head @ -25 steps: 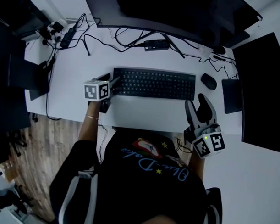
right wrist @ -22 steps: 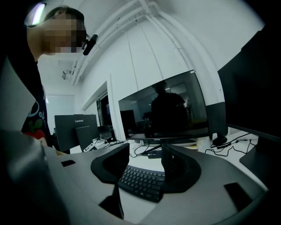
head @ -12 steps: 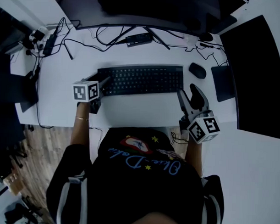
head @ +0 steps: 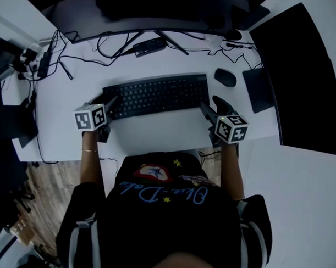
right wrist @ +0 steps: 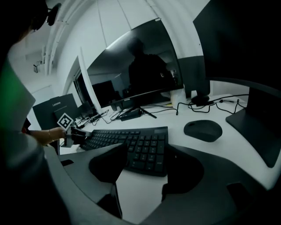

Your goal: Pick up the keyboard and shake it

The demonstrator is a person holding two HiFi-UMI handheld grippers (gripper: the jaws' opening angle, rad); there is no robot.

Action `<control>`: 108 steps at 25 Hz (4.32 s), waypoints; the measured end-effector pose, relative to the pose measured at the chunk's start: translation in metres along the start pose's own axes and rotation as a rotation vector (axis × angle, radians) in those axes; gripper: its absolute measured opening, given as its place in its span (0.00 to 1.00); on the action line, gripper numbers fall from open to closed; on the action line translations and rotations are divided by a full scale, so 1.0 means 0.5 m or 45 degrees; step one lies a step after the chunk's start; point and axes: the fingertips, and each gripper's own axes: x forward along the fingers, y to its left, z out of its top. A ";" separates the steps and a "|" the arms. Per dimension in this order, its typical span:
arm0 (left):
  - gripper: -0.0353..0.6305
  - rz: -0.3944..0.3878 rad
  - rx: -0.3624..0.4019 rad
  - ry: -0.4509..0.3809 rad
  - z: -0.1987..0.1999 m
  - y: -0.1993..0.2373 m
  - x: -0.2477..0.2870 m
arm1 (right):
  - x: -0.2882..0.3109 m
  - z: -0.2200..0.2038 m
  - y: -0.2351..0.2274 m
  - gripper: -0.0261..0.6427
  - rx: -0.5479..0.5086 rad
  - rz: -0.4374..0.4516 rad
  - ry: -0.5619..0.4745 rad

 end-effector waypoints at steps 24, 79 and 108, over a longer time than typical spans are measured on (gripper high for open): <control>0.45 0.017 0.005 -0.009 0.001 -0.004 0.002 | 0.087 -0.056 -0.040 0.40 0.134 0.100 0.236; 0.42 -0.136 0.081 -0.640 0.192 -0.087 -0.202 | -0.154 0.218 0.103 0.34 -0.556 -0.171 -0.589; 0.42 -0.207 0.201 -0.947 0.285 -0.141 -0.331 | -0.282 0.345 0.196 0.31 -0.904 -0.228 -0.919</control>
